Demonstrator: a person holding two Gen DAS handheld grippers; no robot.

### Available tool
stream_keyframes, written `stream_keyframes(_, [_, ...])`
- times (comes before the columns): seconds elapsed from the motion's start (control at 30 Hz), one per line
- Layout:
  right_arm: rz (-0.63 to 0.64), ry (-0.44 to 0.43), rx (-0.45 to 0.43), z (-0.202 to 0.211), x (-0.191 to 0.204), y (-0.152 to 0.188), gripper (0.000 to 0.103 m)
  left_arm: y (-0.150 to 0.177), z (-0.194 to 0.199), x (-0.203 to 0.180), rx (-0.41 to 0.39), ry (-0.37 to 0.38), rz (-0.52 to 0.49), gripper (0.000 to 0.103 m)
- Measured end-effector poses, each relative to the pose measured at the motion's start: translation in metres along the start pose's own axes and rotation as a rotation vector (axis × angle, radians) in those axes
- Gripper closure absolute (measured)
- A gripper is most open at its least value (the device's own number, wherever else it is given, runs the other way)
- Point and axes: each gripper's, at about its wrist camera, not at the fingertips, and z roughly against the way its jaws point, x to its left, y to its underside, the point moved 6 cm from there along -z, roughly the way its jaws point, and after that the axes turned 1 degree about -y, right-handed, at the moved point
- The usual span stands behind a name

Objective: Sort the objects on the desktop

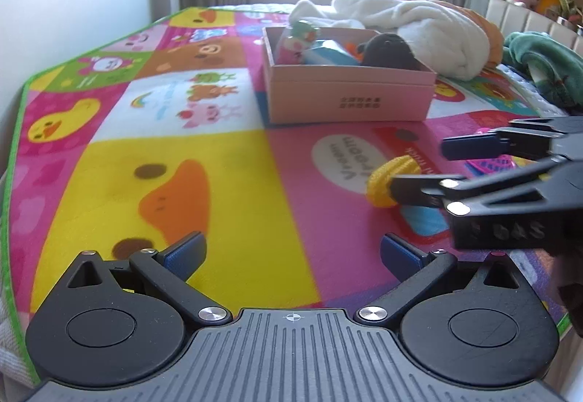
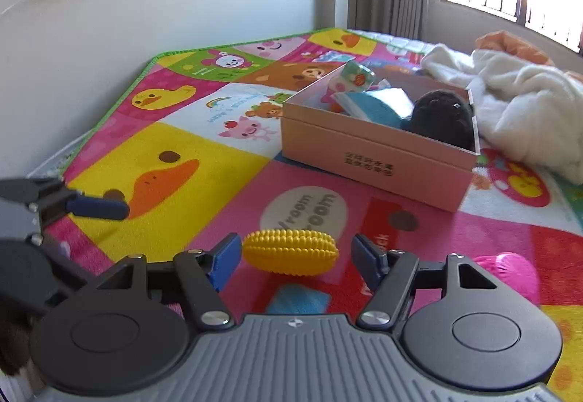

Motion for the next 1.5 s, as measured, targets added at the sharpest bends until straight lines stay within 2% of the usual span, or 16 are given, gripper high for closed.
stream_keyframes(0.07, [0.015, 0.049, -0.030, 0.014, -0.009, 0.005, 0.030, -0.003, -0.003, -0.007, -0.004, 0.004, -0.014, 0.000])
stream_keyframes(0.17, [0.000, 0.190, -0.055, 0.027, -0.043, 0.013, 0.019, -0.006, -0.005, -0.018, -0.007, 0.025, -0.028, 0.000])
stream_keyframes(0.27, [-0.056, 0.322, -0.015, 0.026, -0.087, 0.024, 0.019, -0.006, -0.005, -0.026, -0.005, 0.042, -0.044, 0.000])
stream_keyframes(0.33, [-0.091, 0.356, 0.014, 0.019, -0.111, 0.032, 0.019, -0.006, -0.005, -0.030, -0.002, 0.044, -0.051, 0.000])
stream_keyframes(0.4, [-0.138, 0.359, 0.051, 0.009, -0.129, 0.040, 0.019, -0.005, -0.004, -0.031, 0.003, 0.043, -0.054, 0.000])
stream_keyframes(0.5, [-0.234, 0.348, 0.051, 0.002, -0.142, 0.046, 0.021, -0.005, -0.002, -0.027, 0.004, 0.026, -0.053, 0.000])
stream_keyframes(0.53, [-0.248, 0.345, 0.038, 0.002, -0.141, 0.045, 0.028, -0.005, -0.002, -0.024, 0.005, 0.018, -0.050, 0.000])
stream_keyframes(0.57, [-0.251, 0.337, 0.034, 0.003, -0.139, 0.044, 0.042, -0.005, -0.003, -0.022, 0.006, 0.012, -0.045, 0.000])
stream_keyframes(0.63, [-0.253, 0.307, 0.038, 0.003, -0.130, 0.043, 0.060, -0.006, -0.004, -0.018, 0.007, -0.002, -0.032, 0.000])
stream_keyframes(0.7, [-0.248, 0.274, 0.037, 0.006, -0.118, 0.041, 0.064, -0.006, -0.004, -0.013, 0.004, -0.014, -0.013, 0.000])
stream_keyframes(0.93, [-0.272, 0.081, 0.026, 0.011, -0.064, 0.031, 0.064, -0.003, -0.002, -0.005, 0.013, -0.012, 0.009, 0.000])
stream_keyframes(1.0, [-0.256, 0.073, 0.029, 0.012, -0.053, 0.030, 0.063, -0.001, -0.001, -0.003, 0.013, -0.012, 0.019, 0.000])
stream_keyframes(1.1, [-0.239, 0.110, 0.035, 0.016, -0.051, 0.032, 0.051, 0.000, -0.001, -0.001, 0.010, -0.011, 0.032, 0.000])
stream_keyframes(1.23, [-0.235, 0.204, 0.042, 0.029, -0.066, 0.045, 0.036, 0.002, -0.006, -0.003, 0.015, -0.001, 0.050, 0.000])
stream_keyframes(1.4, [-0.298, 0.375, 0.051, 0.045, -0.096, 0.058, 0.035, 0.007, -0.013, -0.012, 0.027, 0.005, 0.042, 0.000])
stream_keyframes(1.5, [-0.358, 0.375, 0.024, 0.046, -0.108, 0.052, 0.033, 0.009, -0.014, -0.014, 0.030, -0.006, 0.036, 0.000])
